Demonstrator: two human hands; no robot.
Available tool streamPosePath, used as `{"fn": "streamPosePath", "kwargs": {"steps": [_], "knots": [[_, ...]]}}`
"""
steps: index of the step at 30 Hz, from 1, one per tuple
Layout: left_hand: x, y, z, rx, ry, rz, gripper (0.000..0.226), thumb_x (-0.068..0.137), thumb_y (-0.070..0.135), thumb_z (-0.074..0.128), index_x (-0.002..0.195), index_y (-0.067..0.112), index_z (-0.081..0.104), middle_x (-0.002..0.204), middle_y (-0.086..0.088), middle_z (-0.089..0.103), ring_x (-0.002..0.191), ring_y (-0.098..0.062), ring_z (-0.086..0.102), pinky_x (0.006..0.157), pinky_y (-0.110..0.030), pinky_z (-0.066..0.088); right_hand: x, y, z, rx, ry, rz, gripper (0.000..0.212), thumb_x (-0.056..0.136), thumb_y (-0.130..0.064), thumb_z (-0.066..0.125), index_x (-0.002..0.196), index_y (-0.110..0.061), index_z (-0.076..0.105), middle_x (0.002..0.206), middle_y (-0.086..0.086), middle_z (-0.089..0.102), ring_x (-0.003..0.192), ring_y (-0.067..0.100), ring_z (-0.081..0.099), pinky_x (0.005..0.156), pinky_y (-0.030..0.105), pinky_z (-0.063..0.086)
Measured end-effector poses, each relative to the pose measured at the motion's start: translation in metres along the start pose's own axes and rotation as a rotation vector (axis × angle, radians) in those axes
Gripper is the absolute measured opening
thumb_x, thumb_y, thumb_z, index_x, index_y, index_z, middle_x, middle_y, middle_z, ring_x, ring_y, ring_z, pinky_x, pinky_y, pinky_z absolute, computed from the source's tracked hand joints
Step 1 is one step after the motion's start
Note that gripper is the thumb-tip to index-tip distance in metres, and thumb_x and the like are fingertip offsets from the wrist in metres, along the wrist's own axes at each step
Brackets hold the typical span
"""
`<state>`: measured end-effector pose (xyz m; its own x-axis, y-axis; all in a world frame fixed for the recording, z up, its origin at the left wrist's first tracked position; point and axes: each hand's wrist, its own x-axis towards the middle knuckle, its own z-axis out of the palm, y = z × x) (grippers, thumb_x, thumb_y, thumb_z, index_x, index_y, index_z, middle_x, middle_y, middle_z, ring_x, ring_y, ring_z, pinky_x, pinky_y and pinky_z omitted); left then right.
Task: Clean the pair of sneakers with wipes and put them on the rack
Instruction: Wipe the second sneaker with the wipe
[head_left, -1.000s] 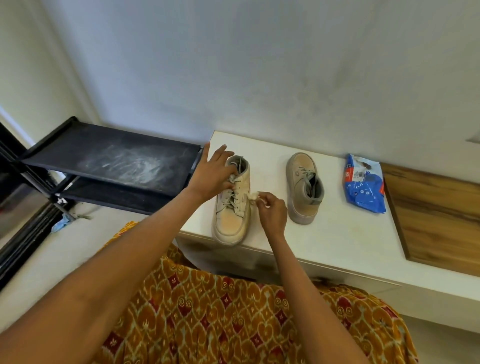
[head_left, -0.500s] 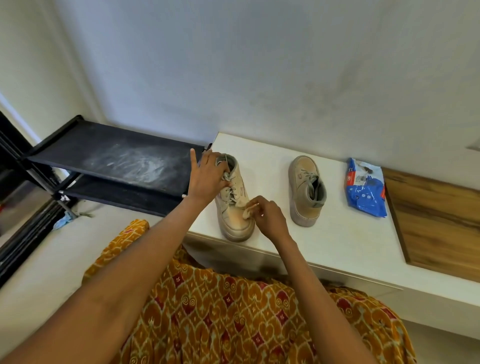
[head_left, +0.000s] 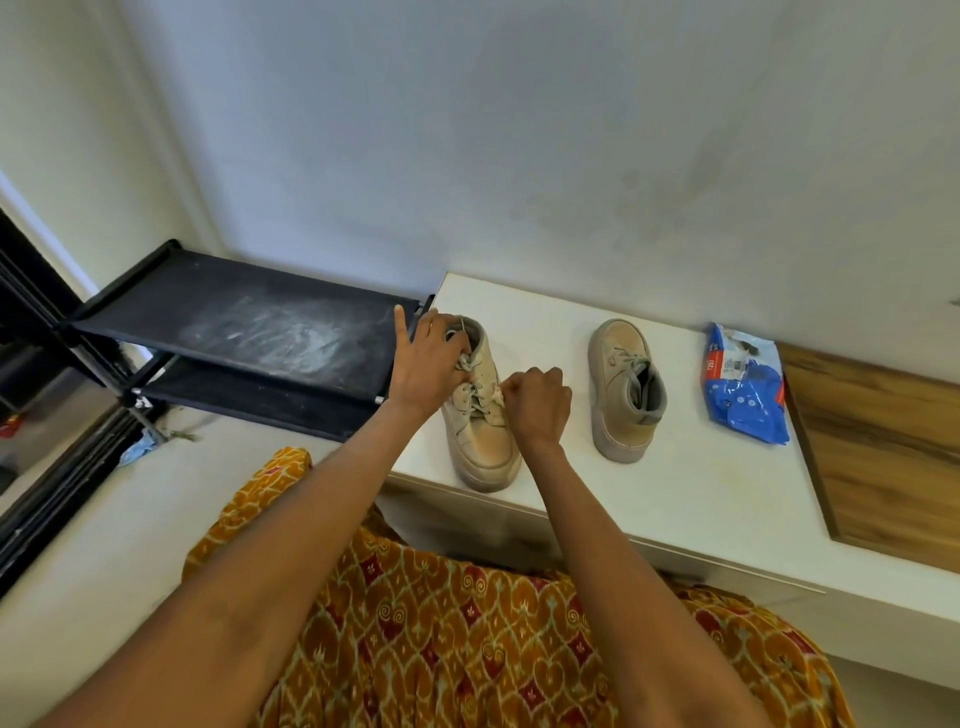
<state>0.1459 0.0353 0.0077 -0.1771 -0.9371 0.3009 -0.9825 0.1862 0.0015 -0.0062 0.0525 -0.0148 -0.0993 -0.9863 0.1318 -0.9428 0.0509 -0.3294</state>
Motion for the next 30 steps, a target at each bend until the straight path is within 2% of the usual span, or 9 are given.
{"fn": "streamPosePath", "kwargs": {"steps": [4, 10, 14, 17, 20, 22, 25, 30], "knots": [[0.001, -0.001, 0.001, 0.003, 0.009, 0.004, 0.044, 0.074, 0.045, 0.071, 0.105, 0.016, 0.063, 0.122, -0.01, 0.054, 0.129, -0.028, 0.039, 0.11, -0.064, 0.003, -0.015, 0.011, -0.005, 0.109, -0.069, 0.07, 0.019, 0.089, -0.028, 0.059, 0.102, -0.023, 0.073, 0.101, 0.004, 0.068, 0.109, 0.024, 0.047, 0.083, 0.036, 0.037], [0.0, -0.001, 0.001, 0.032, -0.016, -0.02, 0.043, 0.076, 0.048, 0.068, 0.105, 0.017, 0.062, 0.12, -0.008, 0.054, 0.127, -0.027, 0.04, 0.11, -0.064, 0.001, -0.07, 0.026, -0.004, 0.026, -0.044, 0.055, 0.023, 0.092, -0.032, 0.053, 0.107, -0.024, 0.069, 0.098, 0.003, 0.069, 0.097, 0.021, 0.054, 0.078, 0.032, 0.042], [0.0, 0.001, 0.002, 0.011, -0.009, -0.04, 0.042, 0.078, 0.047, 0.066, 0.109, 0.019, 0.061, 0.124, -0.007, 0.052, 0.129, -0.025, 0.037, 0.111, -0.063, 0.0, -0.092, 0.026, -0.002, 0.275, -0.041, 0.193, 0.019, 0.091, -0.03, 0.057, 0.102, -0.019, 0.068, 0.099, 0.0, 0.069, 0.09, 0.017, 0.062, 0.07, 0.028, 0.051], [0.002, 0.001, 0.001, -0.067, -0.055, -0.028, 0.042, 0.079, 0.046, 0.065, 0.113, 0.022, 0.06, 0.134, -0.006, 0.043, 0.135, -0.024, 0.027, 0.11, -0.061, -0.006, -0.086, 0.026, -0.005, 0.415, -0.055, 0.248, 0.016, 0.092, -0.022, 0.058, 0.1, -0.013, 0.068, 0.098, 0.003, 0.07, 0.088, 0.018, 0.064, 0.066, 0.022, 0.044], [0.007, -0.013, -0.003, -0.081, -0.169, 0.094, 0.048, 0.082, 0.049, 0.061, 0.125, 0.028, 0.056, 0.148, -0.003, 0.028, 0.142, -0.026, 0.011, 0.108, -0.061, -0.01, -0.078, 0.026, -0.005, 0.433, -0.044, 0.299, 0.017, 0.093, -0.02, 0.056, 0.102, -0.01, 0.067, 0.101, 0.006, 0.07, 0.089, 0.02, 0.064, 0.067, 0.021, 0.04], [0.009, -0.025, -0.004, -0.028, -0.193, 0.175, 0.047, 0.086, 0.047, 0.058, 0.13, 0.032, 0.052, 0.152, -0.002, 0.023, 0.144, -0.026, 0.007, 0.108, -0.061, -0.011, -0.077, 0.026, -0.002, 0.445, -0.041, 0.309, 0.017, 0.093, -0.019, 0.056, 0.102, -0.01, 0.067, 0.101, 0.006, 0.07, 0.089, 0.02, 0.063, 0.068, 0.021, 0.038], [0.012, -0.037, -0.007, 0.039, -0.137, 0.239, 0.038, 0.086, 0.047, 0.057, 0.12, 0.031, 0.06, 0.149, 0.0, 0.031, 0.143, -0.024, 0.013, 0.109, -0.06, -0.012, -0.071, 0.029, 0.003, 0.502, -0.043, 0.304, 0.017, 0.091, -0.019, 0.058, 0.099, -0.01, 0.07, 0.099, 0.005, 0.07, 0.086, 0.018, 0.061, 0.068, 0.022, 0.037], [0.021, -0.036, -0.019, 0.109, -0.092, 0.242, 0.032, 0.078, 0.049, 0.066, 0.099, 0.025, 0.072, 0.13, 0.001, 0.051, 0.13, -0.022, 0.033, 0.109, -0.054, -0.015, -0.048, 0.035, 0.003, 0.552, -0.117, 0.299, 0.02, 0.088, -0.024, 0.06, 0.098, -0.011, 0.072, 0.095, 0.006, 0.072, 0.089, 0.021, 0.065, 0.07, 0.025, 0.044]]}}
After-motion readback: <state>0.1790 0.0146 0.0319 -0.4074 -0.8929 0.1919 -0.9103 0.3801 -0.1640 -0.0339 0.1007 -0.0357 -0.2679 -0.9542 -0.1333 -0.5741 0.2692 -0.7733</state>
